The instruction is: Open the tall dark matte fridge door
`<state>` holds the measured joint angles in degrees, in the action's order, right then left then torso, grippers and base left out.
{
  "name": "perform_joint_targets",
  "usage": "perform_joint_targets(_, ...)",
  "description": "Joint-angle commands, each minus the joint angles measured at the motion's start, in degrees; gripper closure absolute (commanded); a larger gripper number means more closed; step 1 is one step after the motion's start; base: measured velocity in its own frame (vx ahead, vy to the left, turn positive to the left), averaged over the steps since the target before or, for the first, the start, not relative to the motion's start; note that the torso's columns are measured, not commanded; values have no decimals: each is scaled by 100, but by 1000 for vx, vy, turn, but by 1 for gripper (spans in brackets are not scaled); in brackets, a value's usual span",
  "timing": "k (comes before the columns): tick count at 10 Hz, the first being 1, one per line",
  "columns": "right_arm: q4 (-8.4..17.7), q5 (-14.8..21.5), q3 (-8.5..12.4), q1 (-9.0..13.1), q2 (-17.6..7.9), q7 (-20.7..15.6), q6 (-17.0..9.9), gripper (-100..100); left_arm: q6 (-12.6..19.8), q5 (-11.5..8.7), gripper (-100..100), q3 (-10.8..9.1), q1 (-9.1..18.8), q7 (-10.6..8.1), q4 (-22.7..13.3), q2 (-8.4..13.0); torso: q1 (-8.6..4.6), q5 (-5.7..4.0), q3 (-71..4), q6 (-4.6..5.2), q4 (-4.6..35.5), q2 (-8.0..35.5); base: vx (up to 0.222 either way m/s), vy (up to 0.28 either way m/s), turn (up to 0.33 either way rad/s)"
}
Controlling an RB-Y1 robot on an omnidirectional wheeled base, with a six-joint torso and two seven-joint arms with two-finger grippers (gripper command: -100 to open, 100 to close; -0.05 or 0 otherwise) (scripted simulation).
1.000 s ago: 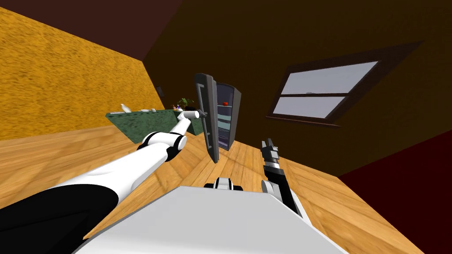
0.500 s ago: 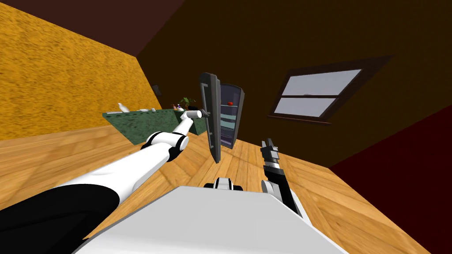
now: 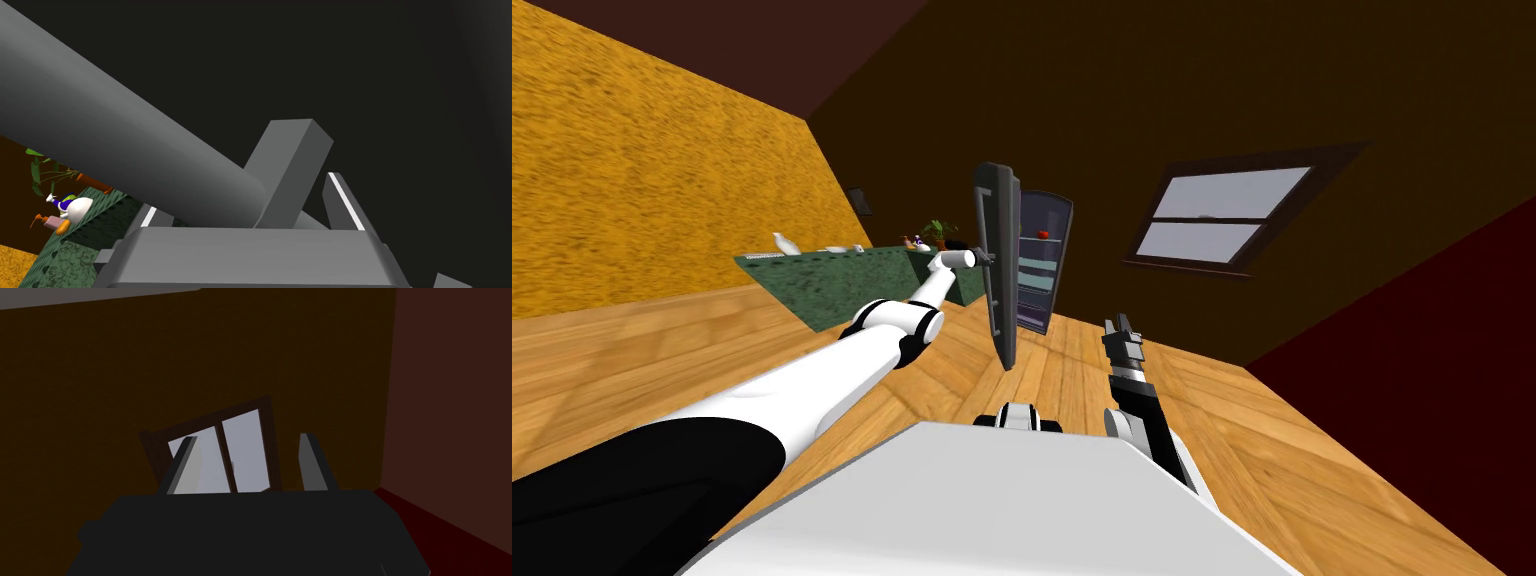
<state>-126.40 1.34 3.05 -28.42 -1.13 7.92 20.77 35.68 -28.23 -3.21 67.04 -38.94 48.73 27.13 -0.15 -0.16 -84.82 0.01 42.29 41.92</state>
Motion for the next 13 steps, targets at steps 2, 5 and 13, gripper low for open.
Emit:
perform_joint_targets(2,0,0,-1,0,1,0,0,0,40,-102,100,51,8,59,58,-73,-7,-6,-10,23,-10,-15,5,234,-76)
perform_joint_targets(5,0,0,-1,0,1,0,0,0,86,-286,100,146,19,174,162,-200,20,4,-29,3,-7,-34,-41,274,-79)
perform_joint_targets(13,0,0,-1,-1,1,0,0,0,179,-653,100,336,40,406,368,-455,10,-2,-47,13,-7,-66,-18,274,-71)
